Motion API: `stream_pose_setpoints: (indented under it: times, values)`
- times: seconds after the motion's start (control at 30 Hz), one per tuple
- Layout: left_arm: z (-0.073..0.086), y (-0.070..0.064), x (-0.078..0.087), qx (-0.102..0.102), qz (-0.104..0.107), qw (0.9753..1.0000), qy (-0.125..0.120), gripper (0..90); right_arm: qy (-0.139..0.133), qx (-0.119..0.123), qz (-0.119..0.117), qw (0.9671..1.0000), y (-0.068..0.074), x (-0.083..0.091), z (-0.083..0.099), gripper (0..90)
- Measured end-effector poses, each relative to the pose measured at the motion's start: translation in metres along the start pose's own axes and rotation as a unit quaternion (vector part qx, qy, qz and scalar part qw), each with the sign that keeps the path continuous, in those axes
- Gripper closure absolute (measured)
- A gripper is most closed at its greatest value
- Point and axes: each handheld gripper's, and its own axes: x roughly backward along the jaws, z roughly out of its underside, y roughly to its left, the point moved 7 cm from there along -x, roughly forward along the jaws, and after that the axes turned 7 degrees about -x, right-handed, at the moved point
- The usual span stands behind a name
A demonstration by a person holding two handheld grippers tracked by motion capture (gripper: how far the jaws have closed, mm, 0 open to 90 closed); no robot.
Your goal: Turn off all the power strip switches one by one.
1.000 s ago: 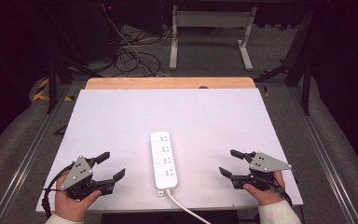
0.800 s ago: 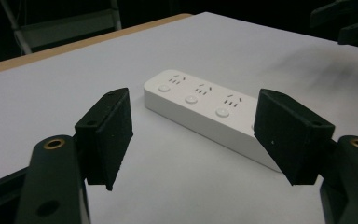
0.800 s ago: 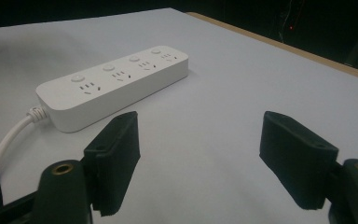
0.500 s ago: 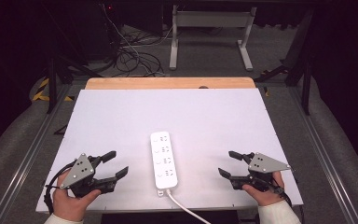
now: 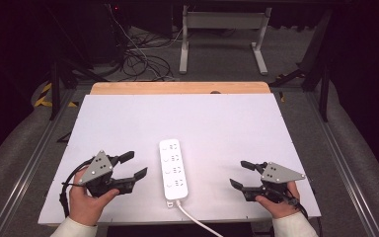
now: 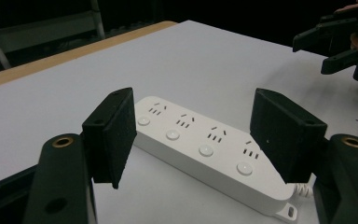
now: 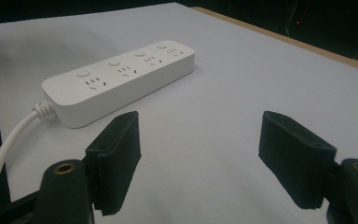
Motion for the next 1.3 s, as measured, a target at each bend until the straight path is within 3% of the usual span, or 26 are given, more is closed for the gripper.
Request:
stream_pose_setpoints:
  times: [0.3, 0.7, 1.0, 1.13, 1.2, 1.3]
  values:
    - [-0.010, -0.002, -0.017, -0.008, 0.013, 0.9999, 0.002, 32.7, 0.003, 0.000, 0.000, 1.0000, 0.000, 0.000, 0.001, 29.8]
    - [-0.016, -0.006, -0.044, 0.001, 0.034, 0.9994, 0.006, 32.3, 0.003, 0.000, -0.001, 1.0000, 0.000, -0.001, 0.001, 29.8]
    - [-0.014, -0.005, -0.062, -0.006, 0.036, 0.9992, 0.018, 33.1, 0.002, -0.001, -0.001, 1.0000, 0.000, -0.001, 0.001, 30.0]
    - [-0.012, -0.004, -0.066, 0.026, 0.041, 0.9985, 0.025, 44.0, 0.004, -0.001, -0.001, 1.0000, -0.001, -0.001, 0.002, 30.2]
    - [-0.010, -0.004, -0.068, 0.029, 0.043, 0.9981, 0.034, 51.9, 0.004, -0.001, -0.002, 1.0000, 0.000, -0.001, 0.002, 30.1]
    - [-0.006, -0.001, -0.071, 0.029, 0.039, 0.9976, 0.050, 71.3, 0.004, 0.000, -0.002, 1.0000, 0.000, -0.001, 0.002, 30.2]
